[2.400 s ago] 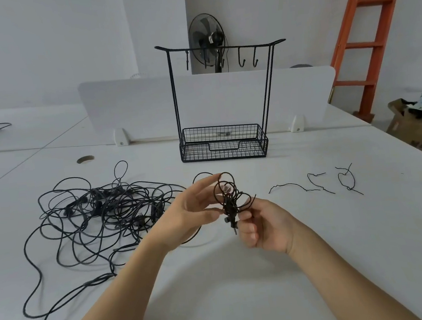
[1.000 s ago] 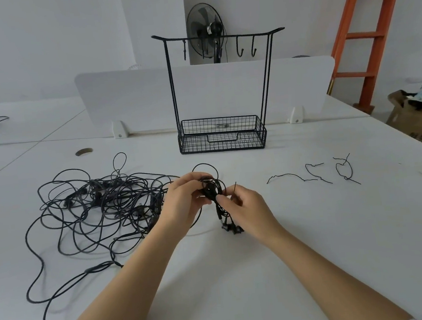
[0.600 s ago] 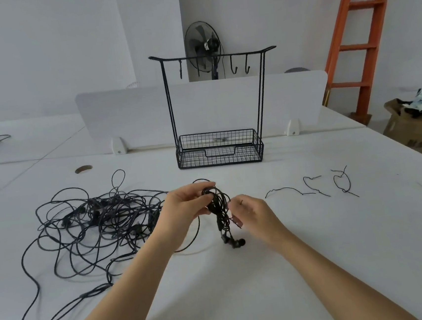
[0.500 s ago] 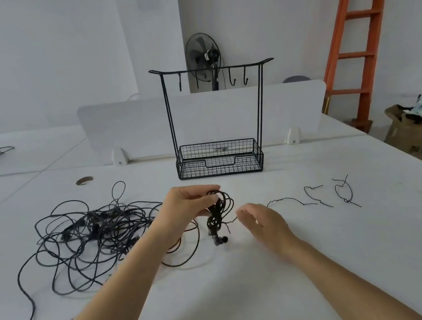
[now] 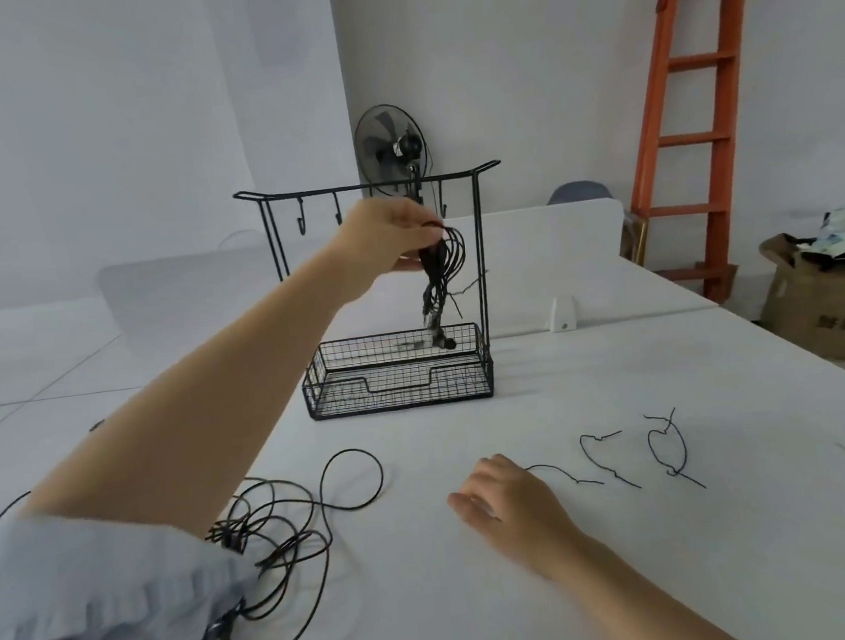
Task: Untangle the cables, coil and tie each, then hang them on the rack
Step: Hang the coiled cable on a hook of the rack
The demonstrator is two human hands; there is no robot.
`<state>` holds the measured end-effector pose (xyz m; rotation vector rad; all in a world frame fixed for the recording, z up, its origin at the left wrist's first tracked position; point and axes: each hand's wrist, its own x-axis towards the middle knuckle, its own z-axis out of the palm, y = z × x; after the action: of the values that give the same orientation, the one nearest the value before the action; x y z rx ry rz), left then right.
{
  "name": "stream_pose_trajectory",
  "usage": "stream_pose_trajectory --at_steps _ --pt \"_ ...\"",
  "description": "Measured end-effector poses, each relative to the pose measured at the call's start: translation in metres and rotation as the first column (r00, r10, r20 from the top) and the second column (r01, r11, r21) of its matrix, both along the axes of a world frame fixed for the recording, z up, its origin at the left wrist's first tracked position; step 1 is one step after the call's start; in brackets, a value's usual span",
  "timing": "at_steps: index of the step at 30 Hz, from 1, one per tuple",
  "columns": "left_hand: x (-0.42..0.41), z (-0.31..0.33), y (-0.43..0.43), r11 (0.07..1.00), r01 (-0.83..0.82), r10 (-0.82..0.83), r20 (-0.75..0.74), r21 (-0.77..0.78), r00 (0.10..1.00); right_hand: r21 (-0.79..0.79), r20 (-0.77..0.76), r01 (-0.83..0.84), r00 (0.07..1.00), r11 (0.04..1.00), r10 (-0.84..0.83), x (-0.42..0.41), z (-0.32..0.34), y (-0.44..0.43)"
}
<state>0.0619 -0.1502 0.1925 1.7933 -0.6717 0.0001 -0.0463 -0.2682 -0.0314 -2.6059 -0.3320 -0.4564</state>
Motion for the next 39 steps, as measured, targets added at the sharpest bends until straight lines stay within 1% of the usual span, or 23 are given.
stream_pose_trajectory --at_steps 5,9,10,11,13,15,19,21,25,28,30,33,36,39 --pt "0.035 0.015 -0.037 0.996 -0.062 0.057 0.081 0.065 0.995 0.039 0.024 -0.012 1.0 0.999 0.011 0.005 -0.005 0.0" --pt "0.055 0.025 -0.055 0.98 -0.122 0.096 0.164 0.159 0.982 -0.016 0.028 0.009 1.0 1.0 -0.009 0.006 -0.005 0.001" --pt "0.059 0.026 -0.059 0.974 -0.137 0.103 0.184 0.181 0.978 -0.067 0.095 0.043 0.995 0.997 -0.037 0.008 -0.008 0.001" --pt "0.063 0.027 -0.061 0.969 -0.153 0.114 0.198 0.195 0.973 -0.081 0.183 0.096 0.98 0.992 -0.08 0.01 -0.012 0.001" --pt "0.07 0.026 -0.065 0.96 -0.185 0.14 0.216 0.208 0.966 -0.073 0.254 0.148 0.959 0.986 -0.126 0.013 -0.018 0.0" --pt "0.076 0.024 -0.068 0.951 -0.217 0.166 0.226 0.221 0.96 -0.066 0.308 0.164 0.942 0.984 -0.136 0.016 -0.022 0.0" --pt "0.085 0.022 -0.071 0.932 -0.284 0.226 0.252 0.226 0.941 -0.077 0.363 0.18 0.921 0.981 -0.141 0.017 -0.023 0.0" --pt "0.086 0.022 -0.071 0.921 -0.315 0.255 0.259 0.227 0.932 -0.073 0.358 0.183 0.922 0.98 -0.145 0.017 -0.024 0.0" --pt "0.084 0.023 -0.072 0.873 -0.385 0.291 0.315 0.298 0.903 -0.08 0.367 0.2 0.917 0.976 -0.158 0.015 -0.022 0.0" --pt "0.085 0.019 -0.068 0.819 -0.444 0.299 0.391 0.363 0.871 -0.087 0.355 0.178 0.925 0.98 -0.136 0.015 -0.023 -0.001" --pt "0.09 0.014 -0.064 0.797 -0.463 0.283 0.438 0.388 0.854 -0.072 0.306 0.131 0.946 0.989 -0.103 0.015 -0.023 -0.002" --pt "0.097 0.007 -0.057 0.825 -0.43 0.252 0.443 0.367 0.861 -0.008 0.2 0.038 0.979 0.999 -0.035 0.013 -0.021 -0.003" --pt "0.092 0.003 -0.053 0.828 -0.418 0.183 0.523 0.375 0.832 0.021 0.185 -0.016 0.983 1.0 0.011 0.01 -0.016 -0.002" --pt "0.083 0.005 -0.047 0.839 -0.345 0.086 0.522 0.422 0.848 0.026 0.136 -0.023 0.991 0.999 0.02 0.007 -0.011 -0.002"
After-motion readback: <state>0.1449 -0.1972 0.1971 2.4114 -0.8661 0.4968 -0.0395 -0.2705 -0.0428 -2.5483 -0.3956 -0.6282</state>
